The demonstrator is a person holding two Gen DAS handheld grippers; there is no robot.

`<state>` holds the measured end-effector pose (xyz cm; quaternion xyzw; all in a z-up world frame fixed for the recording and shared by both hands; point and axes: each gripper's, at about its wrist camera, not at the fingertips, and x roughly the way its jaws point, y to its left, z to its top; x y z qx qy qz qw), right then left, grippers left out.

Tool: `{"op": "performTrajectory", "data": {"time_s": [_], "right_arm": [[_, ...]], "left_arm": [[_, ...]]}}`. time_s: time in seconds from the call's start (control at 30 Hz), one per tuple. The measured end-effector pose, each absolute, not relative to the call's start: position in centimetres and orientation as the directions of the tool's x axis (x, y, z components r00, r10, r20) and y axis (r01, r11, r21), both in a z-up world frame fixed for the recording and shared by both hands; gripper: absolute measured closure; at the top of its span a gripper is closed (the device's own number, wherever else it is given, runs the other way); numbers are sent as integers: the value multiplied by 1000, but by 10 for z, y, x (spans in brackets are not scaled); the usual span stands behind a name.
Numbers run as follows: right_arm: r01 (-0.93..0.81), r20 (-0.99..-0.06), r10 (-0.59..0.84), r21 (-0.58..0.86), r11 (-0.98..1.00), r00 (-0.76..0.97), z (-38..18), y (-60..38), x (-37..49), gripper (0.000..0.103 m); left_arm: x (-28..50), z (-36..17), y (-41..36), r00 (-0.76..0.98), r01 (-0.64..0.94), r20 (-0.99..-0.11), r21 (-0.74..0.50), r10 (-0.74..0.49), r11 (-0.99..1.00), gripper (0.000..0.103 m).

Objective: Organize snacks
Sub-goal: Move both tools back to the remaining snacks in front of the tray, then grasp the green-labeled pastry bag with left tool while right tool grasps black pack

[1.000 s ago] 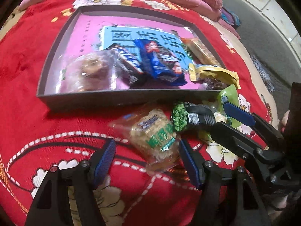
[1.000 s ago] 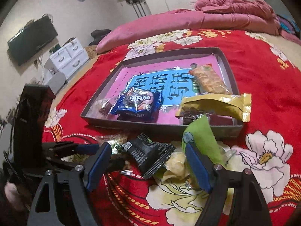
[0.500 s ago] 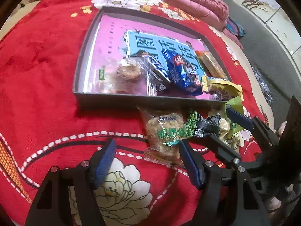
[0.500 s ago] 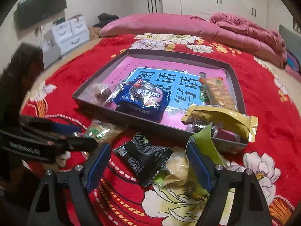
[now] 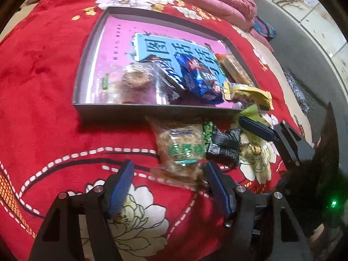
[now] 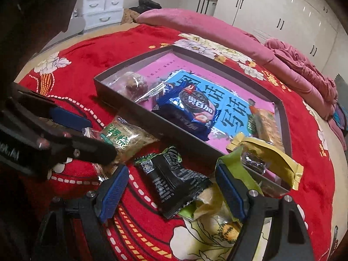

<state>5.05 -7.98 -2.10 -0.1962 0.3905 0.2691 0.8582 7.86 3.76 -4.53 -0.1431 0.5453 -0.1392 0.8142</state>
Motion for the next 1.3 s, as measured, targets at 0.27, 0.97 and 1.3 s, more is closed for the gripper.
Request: {"op": "performTrajectory", "data": {"time_s": [0.27, 0.97, 1.3], "right_arm": [[-644, -765, 304, -182, 743, 568, -32, -69, 52, 24], [-563, -644, 572, 254, 786, 508, 13, -144, 60, 52], [-470, -604, 565, 328, 819, 562, 20, -169, 61, 52]], "left_arm": [[81, -50, 30, 359, 54, -855, -381, -374, 923, 33], [86, -53, 21, 364, 16, -872, -346, -328, 938, 35], [89, -50, 1, 383, 51, -893, -236, -237, 970, 54]]}}
